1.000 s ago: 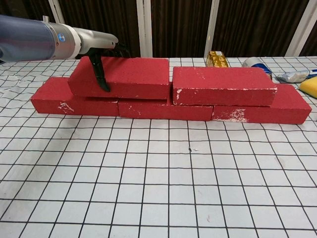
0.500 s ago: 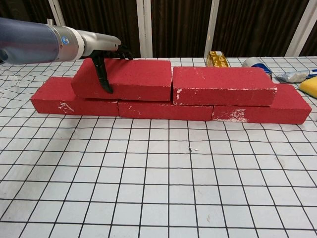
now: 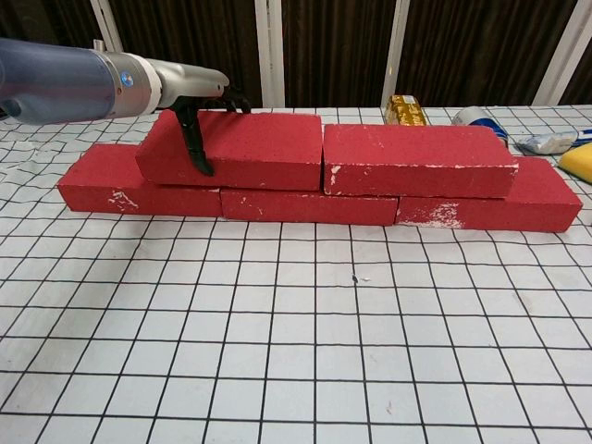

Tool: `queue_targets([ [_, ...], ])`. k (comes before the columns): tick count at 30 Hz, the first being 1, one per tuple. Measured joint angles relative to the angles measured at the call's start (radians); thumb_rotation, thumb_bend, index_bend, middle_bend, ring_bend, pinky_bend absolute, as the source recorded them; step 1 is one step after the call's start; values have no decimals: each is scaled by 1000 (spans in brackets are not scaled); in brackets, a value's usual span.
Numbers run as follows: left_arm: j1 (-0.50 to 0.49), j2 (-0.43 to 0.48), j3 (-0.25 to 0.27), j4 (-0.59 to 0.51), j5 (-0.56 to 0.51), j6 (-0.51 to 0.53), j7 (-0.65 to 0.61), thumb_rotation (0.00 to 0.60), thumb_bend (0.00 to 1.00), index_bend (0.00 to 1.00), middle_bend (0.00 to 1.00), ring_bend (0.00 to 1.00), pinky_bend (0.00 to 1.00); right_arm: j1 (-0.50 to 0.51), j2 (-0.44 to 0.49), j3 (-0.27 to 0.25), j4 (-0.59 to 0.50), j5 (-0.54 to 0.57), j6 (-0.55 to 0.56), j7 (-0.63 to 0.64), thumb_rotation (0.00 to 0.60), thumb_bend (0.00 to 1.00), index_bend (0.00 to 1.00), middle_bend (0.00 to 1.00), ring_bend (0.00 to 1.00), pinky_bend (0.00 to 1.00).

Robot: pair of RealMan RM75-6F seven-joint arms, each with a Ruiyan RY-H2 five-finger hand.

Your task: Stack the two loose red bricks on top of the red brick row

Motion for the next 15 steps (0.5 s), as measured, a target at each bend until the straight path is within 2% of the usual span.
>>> queue_targets([
  [5, -4, 0, 0, -2, -15, 4, 11, 600, 0, 205, 187, 53, 94, -1, 0, 3, -1, 5, 3, 0, 600, 162, 8, 0, 0, 0],
  [15, -13, 2, 4, -10, -34, 3, 31, 600, 0, 184, 123, 38, 88, -4, 1, 5, -2, 9, 7, 1, 600, 162, 8, 0, 0, 0],
])
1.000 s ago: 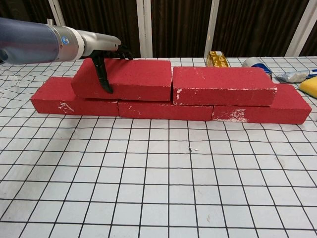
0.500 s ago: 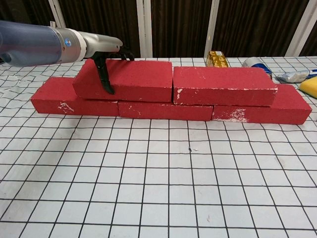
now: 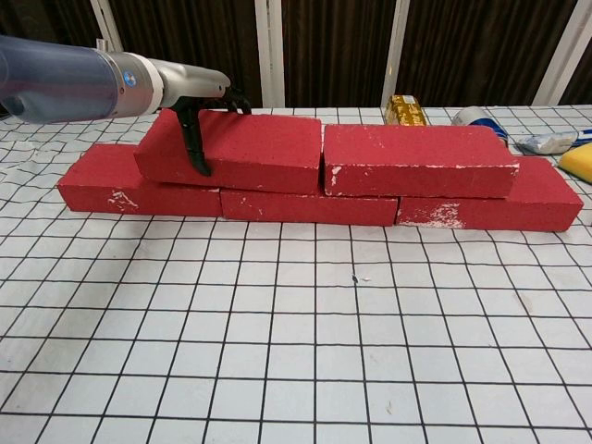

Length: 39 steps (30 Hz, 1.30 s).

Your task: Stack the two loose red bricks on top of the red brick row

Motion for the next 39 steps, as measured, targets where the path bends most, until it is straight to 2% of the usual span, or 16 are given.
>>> queue_targets([
  [17, -19, -6, 3, -12, -57, 30, 47, 600, 0, 162, 75, 14, 88, -2, 1, 3, 0, 3, 0, 4, 600, 161, 8, 0, 0, 0],
  [39, -26, -18, -6, -12, -86, 47, 74, 600, 0, 157, 67, 12, 88, -3, -1, 7, -2, 12, 3, 1, 600, 162, 9, 0, 0, 0],
])
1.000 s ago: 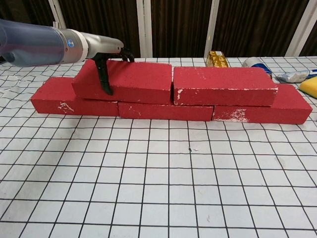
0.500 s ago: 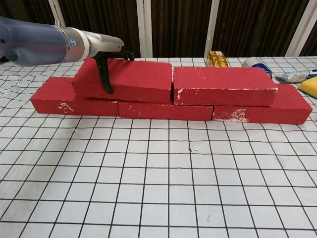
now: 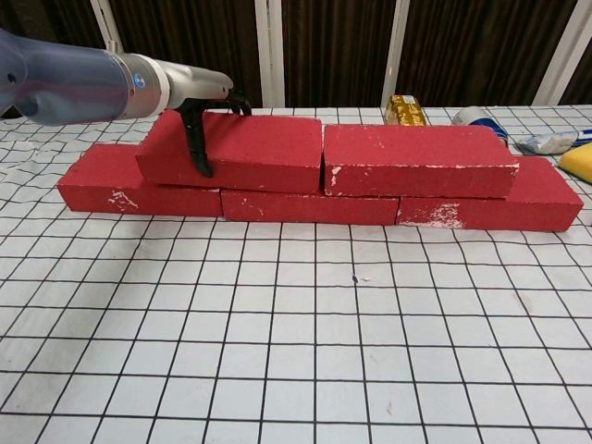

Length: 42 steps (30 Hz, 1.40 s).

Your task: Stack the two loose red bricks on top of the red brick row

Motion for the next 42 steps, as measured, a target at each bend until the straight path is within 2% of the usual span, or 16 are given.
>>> queue_targets([
  [7, -7, -1, -3, -1, -41, 2, 19, 600, 0, 107, 1, 0, 67, 0, 1, 1, -3, 6, -1, -5, 600, 161, 9, 0, 0, 0],
  [13, -16, 0, -5, -5, -70, 14, 42, 600, 0, 67, 0, 0, 64, -1, 0, 2, -2, 9, 0, -6, 600, 161, 9, 0, 0, 0],
  [25, -10, 23, -15, -40, -39, 21, 29, 600, 0, 48, 0, 0, 64, -1, -1, 5, -4, 14, 0, -9, 600, 162, 11, 0, 0, 0],
  [31, 15, 108, -31, -149, 7, 48, -7, 600, 0, 38, 16, 0, 80, -1, -1, 6, -3, 16, 0, -6, 600, 162, 11, 0, 0, 0],
  [35, 65, 210, -31, -251, 68, 81, -51, 600, 0, 113, 77, 0, 102, -3, 0, 6, -7, 13, 3, -5, 600, 162, 11, 0, 0, 0],
  [39, 149, 318, 5, -323, 140, 104, -97, 600, 0, 141, 86, 0, 113, -5, -2, 6, -11, 12, 11, -11, 600, 162, 16, 0, 0, 0],
  [42, 205, 353, 48, -337, 194, 103, -131, 600, 0, 151, 114, 0, 115, -5, -6, 5, -15, 12, 13, -19, 600, 162, 18, 0, 0, 0],
])
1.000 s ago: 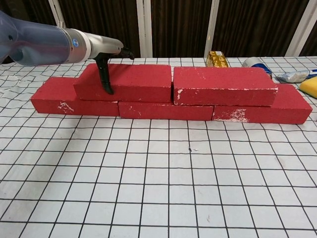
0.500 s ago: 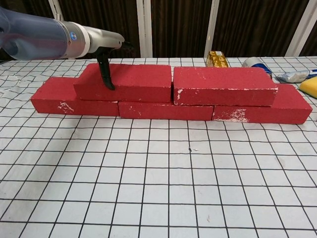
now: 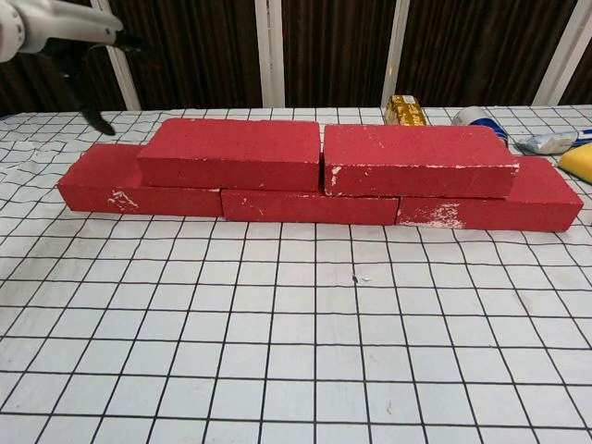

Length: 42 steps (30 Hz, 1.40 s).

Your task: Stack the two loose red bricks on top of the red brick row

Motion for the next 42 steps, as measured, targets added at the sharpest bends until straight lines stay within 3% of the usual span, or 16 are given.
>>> queue_targets([
  [10, 83, -6, 56, 57, 124, -37, -79, 600, 0, 197, 163, 0, 127, 6, -14, 1, 1, 9, -4, -23, 600, 162, 18, 0, 0, 0],
  [27, 85, -99, 67, 130, 112, -69, -29, 600, 0, 204, 168, 0, 127, 3, -9, 5, 2, 12, -1, -8, 600, 162, 19, 0, 0, 0],
  [42, 71, -127, 62, 136, 77, -71, 12, 600, 0, 195, 167, 0, 127, 1, -4, 5, -2, 13, -3, 0, 600, 162, 19, 0, 0, 0],
])
